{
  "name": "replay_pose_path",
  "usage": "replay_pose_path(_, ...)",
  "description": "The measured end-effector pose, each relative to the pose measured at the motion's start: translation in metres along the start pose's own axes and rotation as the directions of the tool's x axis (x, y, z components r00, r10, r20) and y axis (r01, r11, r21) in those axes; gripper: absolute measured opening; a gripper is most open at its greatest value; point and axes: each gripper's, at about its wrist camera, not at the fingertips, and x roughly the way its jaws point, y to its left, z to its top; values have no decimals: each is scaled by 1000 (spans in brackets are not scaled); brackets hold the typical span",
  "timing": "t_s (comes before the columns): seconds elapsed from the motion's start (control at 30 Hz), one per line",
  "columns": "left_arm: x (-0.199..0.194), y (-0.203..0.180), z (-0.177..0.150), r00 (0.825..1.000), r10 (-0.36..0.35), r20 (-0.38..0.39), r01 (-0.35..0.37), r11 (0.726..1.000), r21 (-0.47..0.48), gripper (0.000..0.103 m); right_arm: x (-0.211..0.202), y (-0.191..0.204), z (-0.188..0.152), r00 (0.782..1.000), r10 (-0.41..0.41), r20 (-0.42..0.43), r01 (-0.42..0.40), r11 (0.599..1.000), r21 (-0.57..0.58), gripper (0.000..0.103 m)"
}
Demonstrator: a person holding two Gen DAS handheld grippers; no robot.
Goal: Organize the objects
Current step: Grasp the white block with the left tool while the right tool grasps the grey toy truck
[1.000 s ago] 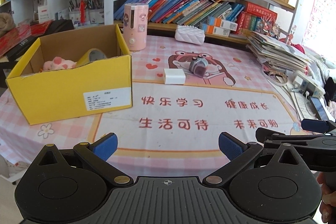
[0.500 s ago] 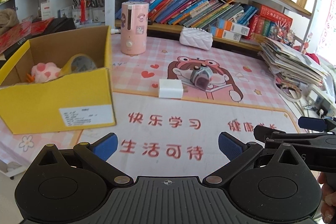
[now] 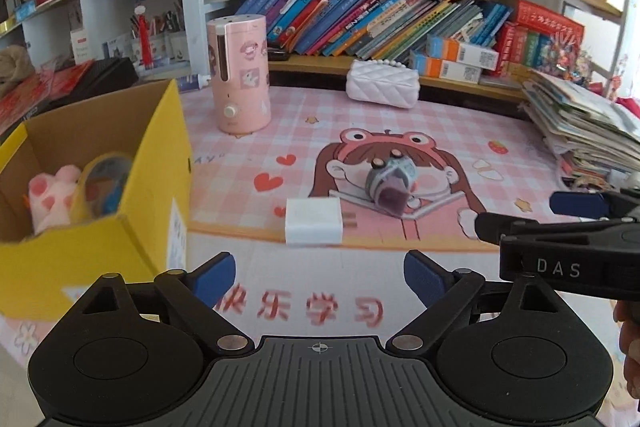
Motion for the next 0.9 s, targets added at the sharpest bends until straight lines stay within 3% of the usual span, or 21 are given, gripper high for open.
replay_pose_path(0.23,51,-3,13,998,56,-38,-55,998,8,92,58,-11,27,996,88,-17,-89,995,-49,76)
replay_pose_path(0.3,65,-4,14,997,59,-55,-59,998,14,86,74,-13,32,993,111,-30,-113,991,-65,76)
replay_pose_path(0.47,93,-11,17,994,60,-88,-58,998,23,85,105,-14,47,979,189,-71,-195,977,-81,76)
replay_pose_path(0.57,104,-15,19,993,56,-100,-53,998,33,83,118,-10,53,971,222,-94,-230,969,-89,77)
replay_pose_path(0.7,114,-13,17,989,73,-127,-69,997,40,69,133,-3,58,963,238,-124,-253,960,-118,77)
replay_pose_path(0.9,112,-3,17,987,75,-144,-74,997,11,65,147,4,60,948,271,-170,-297,942,-158,77)
